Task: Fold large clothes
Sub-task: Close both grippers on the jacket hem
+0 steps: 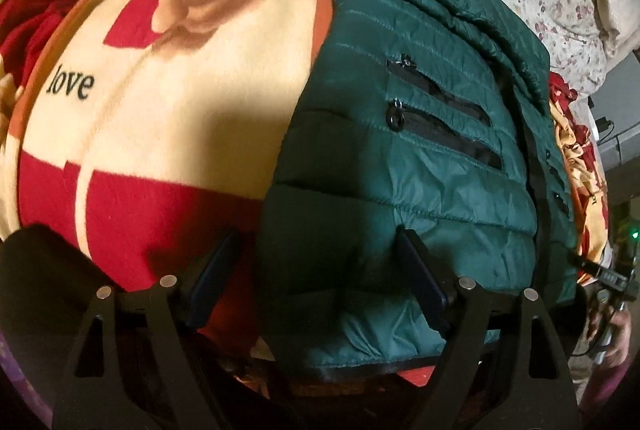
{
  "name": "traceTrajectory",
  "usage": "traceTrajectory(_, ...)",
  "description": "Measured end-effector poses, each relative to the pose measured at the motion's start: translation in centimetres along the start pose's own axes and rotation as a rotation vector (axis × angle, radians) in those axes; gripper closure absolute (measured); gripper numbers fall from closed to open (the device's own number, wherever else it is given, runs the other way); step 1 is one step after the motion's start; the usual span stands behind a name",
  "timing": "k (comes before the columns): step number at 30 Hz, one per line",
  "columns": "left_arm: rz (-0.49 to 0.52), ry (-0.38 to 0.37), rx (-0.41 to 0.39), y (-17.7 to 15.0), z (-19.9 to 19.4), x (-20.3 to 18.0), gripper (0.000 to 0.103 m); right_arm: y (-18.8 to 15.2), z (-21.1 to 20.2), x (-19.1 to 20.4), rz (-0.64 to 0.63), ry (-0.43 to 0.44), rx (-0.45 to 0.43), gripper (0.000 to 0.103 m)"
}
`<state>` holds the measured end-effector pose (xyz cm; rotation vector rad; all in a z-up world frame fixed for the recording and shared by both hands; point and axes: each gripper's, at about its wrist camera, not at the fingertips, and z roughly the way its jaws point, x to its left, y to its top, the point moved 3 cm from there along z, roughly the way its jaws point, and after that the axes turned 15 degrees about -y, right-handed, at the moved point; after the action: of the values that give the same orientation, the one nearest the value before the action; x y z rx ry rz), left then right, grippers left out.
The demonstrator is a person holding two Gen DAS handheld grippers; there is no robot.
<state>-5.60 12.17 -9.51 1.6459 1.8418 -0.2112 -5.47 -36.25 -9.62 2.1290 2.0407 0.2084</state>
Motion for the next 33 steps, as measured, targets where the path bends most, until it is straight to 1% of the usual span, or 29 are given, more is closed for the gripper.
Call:
traceTrajectory(3,0.026,-0.003,0.036,-0.6,0.3,-0.4,0.02,-1.0,0.3,0.4,-0.008,0.058,0.036,0.019)
traceTrajectory(6,0.066,0.009,0.083,-1.2,0.6,-0.7,0.02,-2.0,0.7,0.8,-0.023,0.093,0.057,0.019)
traceTrajectory(8,0.061,0.008,0.08,-1.3,0.5,-0.6,0.02,-2.3,0.5,1.0,-0.024,0.111,0.046,0.019)
traceTrajectory(10,0.052,-0.006,0.082,-1.4,0.4,-0.8,0.02,-2.3,-0.1,1.3,-0.04,0.147,0.024,0.02)
traceTrajectory(11,0.061,-0.021,0.087,-1.5,0.4,-1.1,0.03,-2.3,-0.4,1.6,-0.062,0.155,0.013,0.025)
traceTrajectory(12,0.074,-0.02,0.091,-1.6,0.5,-1.3,0.036,-2.3,-0.7,2.1,-0.104,0.151,-0.001,0.029)
traceTrajectory(14,0.116,0.013,0.081,-1.7,0.4,-1.9,0.057,-2.3,-0.8,2.4,-0.138,0.143,-0.021,0.046)
traceTrajectory(15,0.13,0.029,0.074,-1.7,0.3,-2.2,0.064,-2.2,-0.8,2.2,-0.131,0.153,-0.029,0.049)
traceTrajectory(16,0.14,0.041,0.062,-1.7,0.1,-2.3,0.074,-2.1,-0.8,2.1,-0.125,0.159,-0.033,0.058)
traceTrajectory(17,0.148,0.047,0.051,-1.7,-0.2,-2.5,0.081,-1.9,-1.0,1.8,-0.118,0.162,-0.045,0.068)
traceTrajectory(19,0.165,0.058,0.03,-1.6,-0.8,-2.8,0.089,-1.7,-2.0,1.4,-0.116,0.168,-0.081,0.078)
traceTrajectory(20,0.174,0.06,0.018,-1.5,-1.2,-3.0,0.092,-1.6,-2.6,1.4,-0.118,0.173,-0.1,0.08)
traceTrajectory(24,0.217,0.064,-0.03,-0.6,-2.2,-4.7,0.094,-1.1,-4.4,1.9,-0.145,0.175,-0.162,0.082)
traceTrajectory(26,0.237,0.065,-0.071,0.0,-3.1,-5.5,0.094,-0.9,-5.2,1.6,-0.149,0.183,-0.187,0.082)
traceTrajectory(33,0.252,0.058,-0.176,2.4,-5.8,-6.7,0.094,1.2,-8.7,1.6,-0.121,0.222,-0.3,0.082)
